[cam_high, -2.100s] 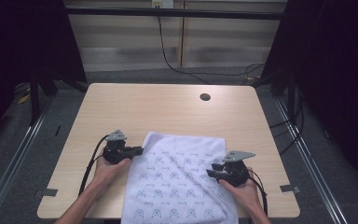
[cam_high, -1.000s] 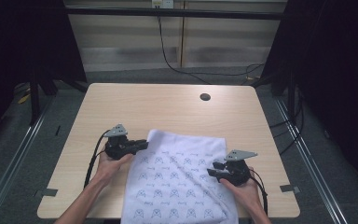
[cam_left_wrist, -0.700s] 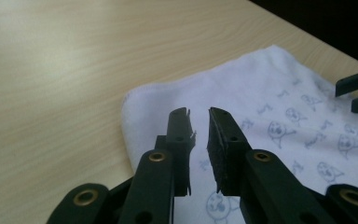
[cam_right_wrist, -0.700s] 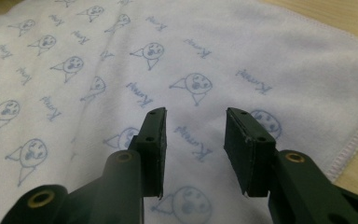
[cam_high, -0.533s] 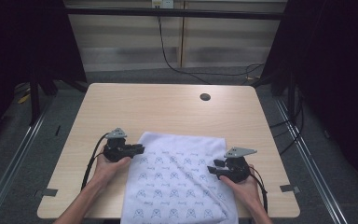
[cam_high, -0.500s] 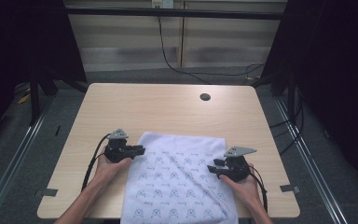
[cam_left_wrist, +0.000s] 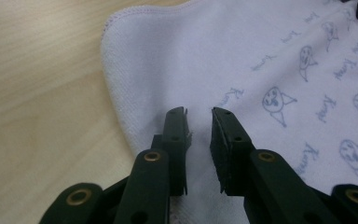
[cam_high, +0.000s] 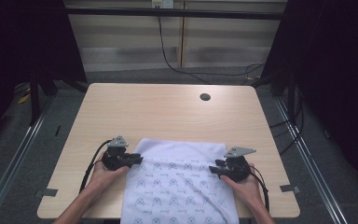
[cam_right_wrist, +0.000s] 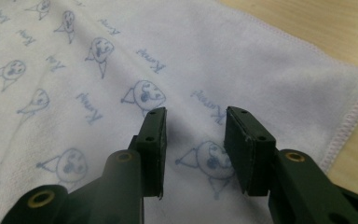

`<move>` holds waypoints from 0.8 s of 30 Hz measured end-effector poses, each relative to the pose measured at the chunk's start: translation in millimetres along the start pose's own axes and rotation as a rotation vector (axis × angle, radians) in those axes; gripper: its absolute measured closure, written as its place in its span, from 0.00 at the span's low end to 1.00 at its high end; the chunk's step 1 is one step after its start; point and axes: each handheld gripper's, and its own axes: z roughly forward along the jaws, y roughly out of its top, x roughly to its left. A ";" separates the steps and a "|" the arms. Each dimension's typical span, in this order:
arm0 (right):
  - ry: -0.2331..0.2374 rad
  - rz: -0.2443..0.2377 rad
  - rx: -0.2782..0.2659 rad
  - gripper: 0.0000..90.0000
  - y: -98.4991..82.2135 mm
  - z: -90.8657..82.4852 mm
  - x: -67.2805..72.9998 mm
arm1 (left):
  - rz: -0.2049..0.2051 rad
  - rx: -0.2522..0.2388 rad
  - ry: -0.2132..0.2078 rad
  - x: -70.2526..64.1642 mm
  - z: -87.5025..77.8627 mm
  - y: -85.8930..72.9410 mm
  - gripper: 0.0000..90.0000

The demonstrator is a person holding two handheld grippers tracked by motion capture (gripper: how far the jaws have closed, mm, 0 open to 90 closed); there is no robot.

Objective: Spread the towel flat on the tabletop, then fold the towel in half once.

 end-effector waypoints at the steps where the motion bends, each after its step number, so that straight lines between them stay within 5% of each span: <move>1: 0.008 0.005 -0.002 0.66 -2.9 -2.6 2.3 | -0.004 0.001 -0.009 -2.8 -2.1 -2.7 0.84; 11: 0.051 0.003 0.028 0.65 -20.4 -25.6 25.0 | 0.032 0.021 -0.069 -28.5 -18.3 -17.1 0.74; 17: -0.012 0.048 -0.047 0.65 -2.5 -28.2 -4.3 | -0.012 -0.055 -0.026 -7.5 -24.5 3.7 0.72; 21: -0.055 0.050 -0.036 0.63 8.8 -16.8 -23.6 | -0.063 -0.102 0.017 10.8 -22.0 11.5 0.72; 24: -0.074 0.063 -0.028 0.59 11.9 -8.0 -32.7 | -0.088 -0.074 0.037 20.8 -14.6 11.3 0.69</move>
